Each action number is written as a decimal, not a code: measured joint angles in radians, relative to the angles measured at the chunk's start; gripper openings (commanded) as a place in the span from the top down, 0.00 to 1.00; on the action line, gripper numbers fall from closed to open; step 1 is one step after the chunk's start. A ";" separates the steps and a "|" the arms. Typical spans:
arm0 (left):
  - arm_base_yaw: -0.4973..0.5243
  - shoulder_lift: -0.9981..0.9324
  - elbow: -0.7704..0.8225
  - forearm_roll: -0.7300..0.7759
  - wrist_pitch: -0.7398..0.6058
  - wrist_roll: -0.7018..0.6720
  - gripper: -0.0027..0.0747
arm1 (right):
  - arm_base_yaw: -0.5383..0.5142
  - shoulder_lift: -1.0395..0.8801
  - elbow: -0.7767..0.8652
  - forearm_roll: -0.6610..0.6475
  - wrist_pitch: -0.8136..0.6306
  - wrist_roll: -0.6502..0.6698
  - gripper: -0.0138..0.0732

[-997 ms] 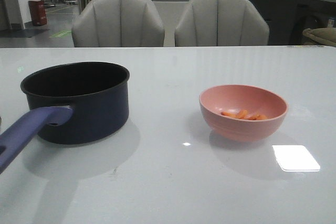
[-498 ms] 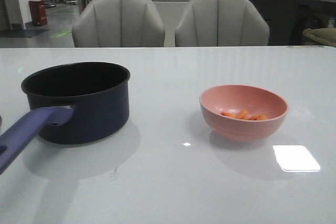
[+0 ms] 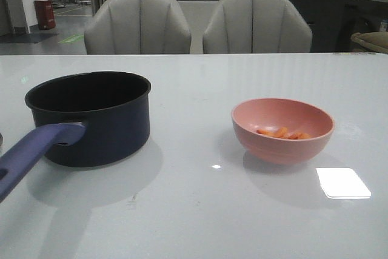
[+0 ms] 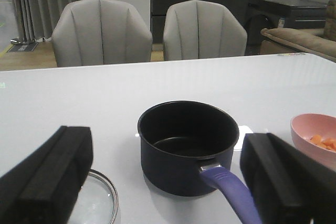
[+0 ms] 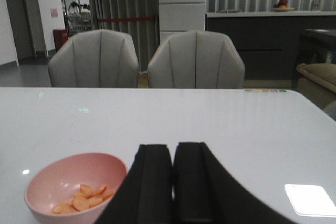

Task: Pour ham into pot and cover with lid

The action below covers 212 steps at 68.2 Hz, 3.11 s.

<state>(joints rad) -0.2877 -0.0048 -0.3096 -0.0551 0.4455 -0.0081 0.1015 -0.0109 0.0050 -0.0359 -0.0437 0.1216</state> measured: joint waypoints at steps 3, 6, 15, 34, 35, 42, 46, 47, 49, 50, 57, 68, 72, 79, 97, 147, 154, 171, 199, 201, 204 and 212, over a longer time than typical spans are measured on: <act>0.000 0.000 0.000 0.000 0.000 0.000 0.16 | 0.000 0.008 -0.044 0.000 0.035 0.002 0.66; 0.000 0.000 0.000 0.000 0.000 0.000 0.16 | 0.000 0.033 -0.095 0.000 0.081 0.002 0.66; 0.000 0.000 0.000 0.000 0.000 0.000 0.16 | 0.000 0.172 -0.253 0.000 0.218 0.006 0.66; 0.000 0.000 0.000 0.000 0.000 0.000 0.16 | 0.000 0.392 -0.305 0.016 0.271 0.009 0.65; 0.000 0.000 0.000 0.000 0.000 0.000 0.16 | 0.000 0.398 -0.305 0.018 0.271 0.009 0.65; 0.000 0.000 0.000 0.000 0.000 0.000 0.16 | 0.000 0.512 -0.345 0.072 0.273 0.009 0.59; 0.000 0.000 0.000 0.000 0.000 0.000 0.16 | 0.000 0.583 -0.378 0.093 0.277 0.009 0.53; 0.000 0.000 0.000 0.000 0.000 0.000 0.16 | 0.000 0.611 -0.393 0.099 0.281 0.009 0.48; 0.000 0.000 0.000 0.000 0.000 0.000 0.16 | 0.002 0.661 -0.420 0.106 0.290 0.009 0.43; 0.000 0.000 0.000 0.000 0.000 0.000 0.16 | 0.002 0.661 -0.420 0.106 0.290 0.009 0.43; 0.000 0.000 0.000 0.000 0.000 0.000 0.16 | 0.025 0.837 -0.525 0.112 0.337 0.009 0.31; 0.000 0.000 0.000 0.000 0.000 0.000 0.16 | 0.094 1.089 -0.675 0.114 0.368 0.011 0.30; 0.000 0.000 0.000 0.000 0.000 0.000 0.16 | 0.117 1.187 -0.732 0.116 0.368 0.011 0.30; 0.000 0.000 0.000 0.000 0.000 0.000 0.16 | 0.133 1.343 -0.822 0.116 0.381 0.011 0.30; 0.000 0.000 0.000 0.000 0.000 0.000 0.16 | 0.133 1.629 -0.980 0.120 0.428 0.011 0.30; 0.000 0.000 0.000 0.000 0.000 0.000 0.16 | 0.135 1.767 -1.075 0.202 0.416 0.009 0.69; 0.000 0.000 0.000 0.000 0.000 0.000 0.16 | 0.156 1.739 -1.137 0.202 0.459 -0.038 0.69; 0.000 0.000 0.000 0.000 0.000 0.000 0.16 | 0.309 1.738 -1.375 0.202 0.616 -0.122 0.69; 0.000 0.000 0.000 0.000 0.000 0.000 0.16 | 0.517 1.900 -1.649 0.204 0.546 -0.122 0.69; 0.000 0.000 0.000 0.000 0.000 0.000 0.16 | 0.521 1.902 -1.643 0.204 0.501 -0.122 0.69; 0.000 0.000 0.000 0.000 0.000 0.000 0.16 | 0.526 1.903 -1.625 0.204 0.434 -0.122 0.69; 0.000 0.000 0.000 0.000 0.000 0.000 0.16 | 0.543 1.903 -1.556 0.197 0.183 -0.127 0.69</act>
<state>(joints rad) -0.2877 -0.0048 -0.3096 -0.0551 0.4455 -0.0081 0.6446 1.8921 -1.5514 0.1614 0.1394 -0.0057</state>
